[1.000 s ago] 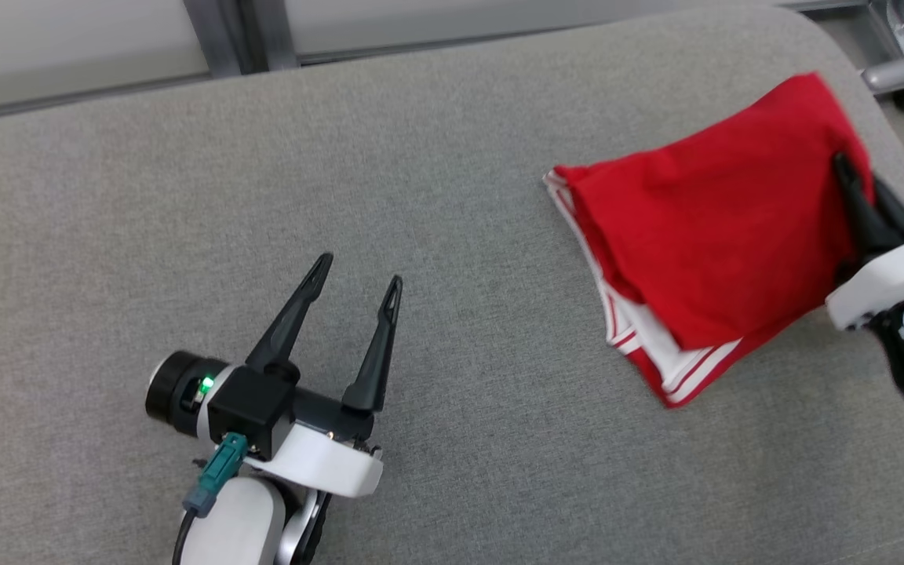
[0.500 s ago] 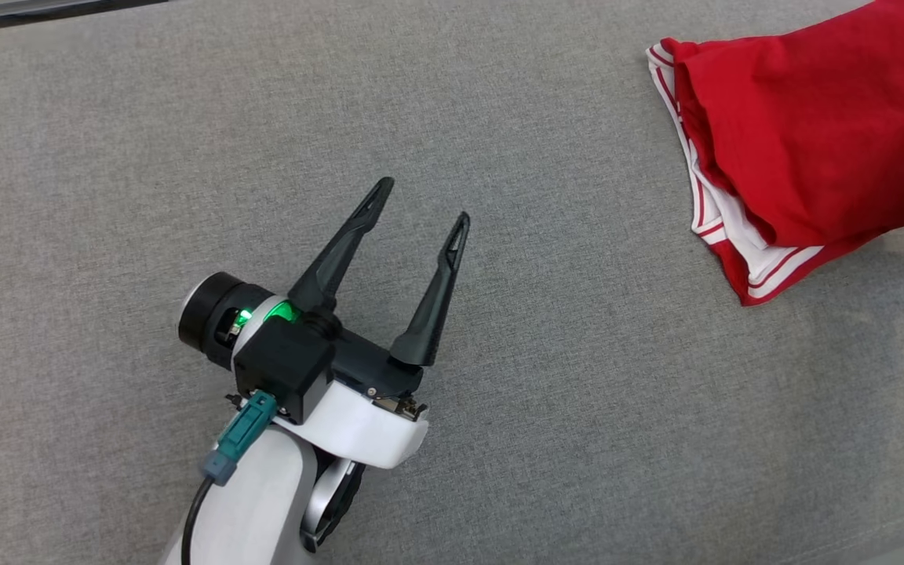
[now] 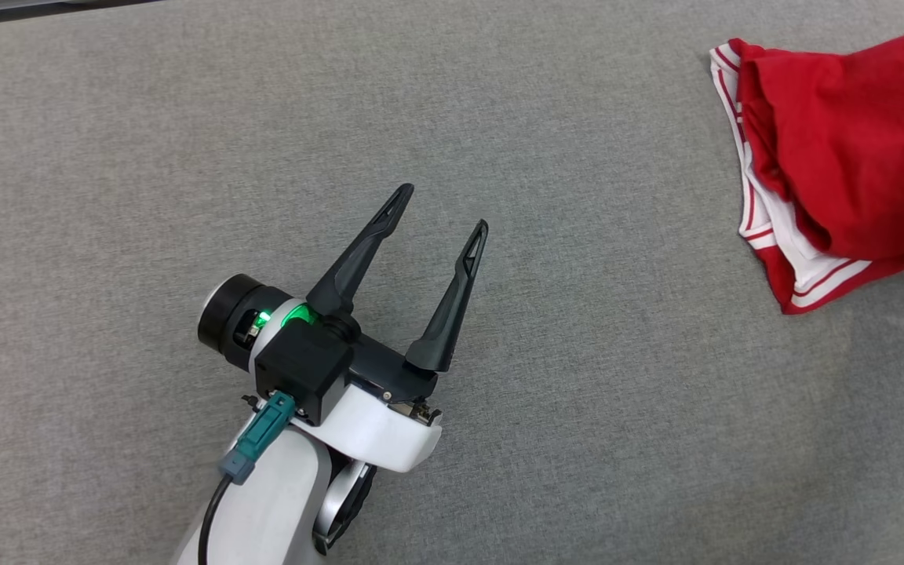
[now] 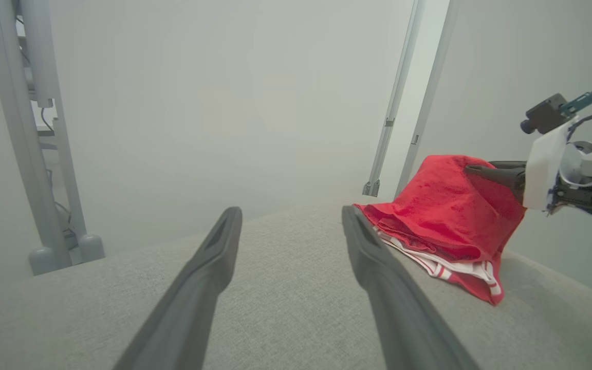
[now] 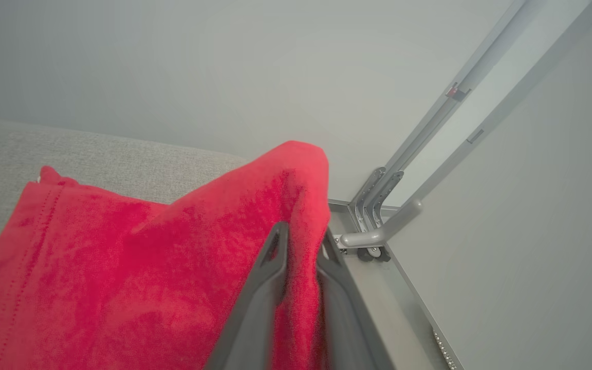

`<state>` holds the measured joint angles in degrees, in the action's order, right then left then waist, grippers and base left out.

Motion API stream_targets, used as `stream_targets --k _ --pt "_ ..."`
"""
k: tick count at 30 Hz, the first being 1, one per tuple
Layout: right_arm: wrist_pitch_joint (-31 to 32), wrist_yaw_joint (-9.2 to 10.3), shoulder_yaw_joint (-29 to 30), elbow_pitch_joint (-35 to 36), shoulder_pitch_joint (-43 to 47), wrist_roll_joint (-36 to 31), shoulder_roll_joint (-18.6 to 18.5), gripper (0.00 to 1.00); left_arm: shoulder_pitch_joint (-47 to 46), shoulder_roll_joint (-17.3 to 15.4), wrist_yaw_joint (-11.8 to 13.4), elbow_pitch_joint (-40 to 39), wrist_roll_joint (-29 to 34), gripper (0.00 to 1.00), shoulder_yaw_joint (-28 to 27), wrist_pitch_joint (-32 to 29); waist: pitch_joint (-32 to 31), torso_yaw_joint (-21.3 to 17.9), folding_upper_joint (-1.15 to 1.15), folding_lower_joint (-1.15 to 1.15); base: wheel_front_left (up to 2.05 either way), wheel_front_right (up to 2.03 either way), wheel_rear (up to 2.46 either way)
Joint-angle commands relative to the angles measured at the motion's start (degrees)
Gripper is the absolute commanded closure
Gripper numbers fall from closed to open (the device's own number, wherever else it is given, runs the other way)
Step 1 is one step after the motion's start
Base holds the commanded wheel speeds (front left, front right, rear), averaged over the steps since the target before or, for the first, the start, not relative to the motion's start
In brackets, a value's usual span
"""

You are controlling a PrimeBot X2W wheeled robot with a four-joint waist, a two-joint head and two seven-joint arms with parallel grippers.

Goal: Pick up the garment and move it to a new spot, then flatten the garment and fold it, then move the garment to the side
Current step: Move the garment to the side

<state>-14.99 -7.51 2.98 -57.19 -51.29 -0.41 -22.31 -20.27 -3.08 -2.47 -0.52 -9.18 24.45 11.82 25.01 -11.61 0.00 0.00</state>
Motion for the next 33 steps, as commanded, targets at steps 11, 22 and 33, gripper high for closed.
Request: stream_targets --k 11,22,33 --pt "-0.2 0.04 9.5 11.4 7.1 -8.0 9.6 0.0 3.1 -0.3 2.8 2.4 -2.2 0.0 -1.6 1.4 -5.8 3.1 0.0 0.0 0.0 0.0 0.0" --pt "-0.2 0.04 -4.6 21.5 19.7 8.4 12.0 0.0 8.8 -0.1 7.7 5.9 -5.2 0.0 -6.0 2.8 -15.2 7.4 0.0 0.0 0.0 0.0 0.0" --pt "-0.2 0.03 -9.6 35.3 35.6 13.3 13.4 0.0 17.0 -1.1 10.7 8.7 -6.9 0.0 -10.5 3.3 -24.6 10.9 0.0 0.0 0.0 0.0 0.0"
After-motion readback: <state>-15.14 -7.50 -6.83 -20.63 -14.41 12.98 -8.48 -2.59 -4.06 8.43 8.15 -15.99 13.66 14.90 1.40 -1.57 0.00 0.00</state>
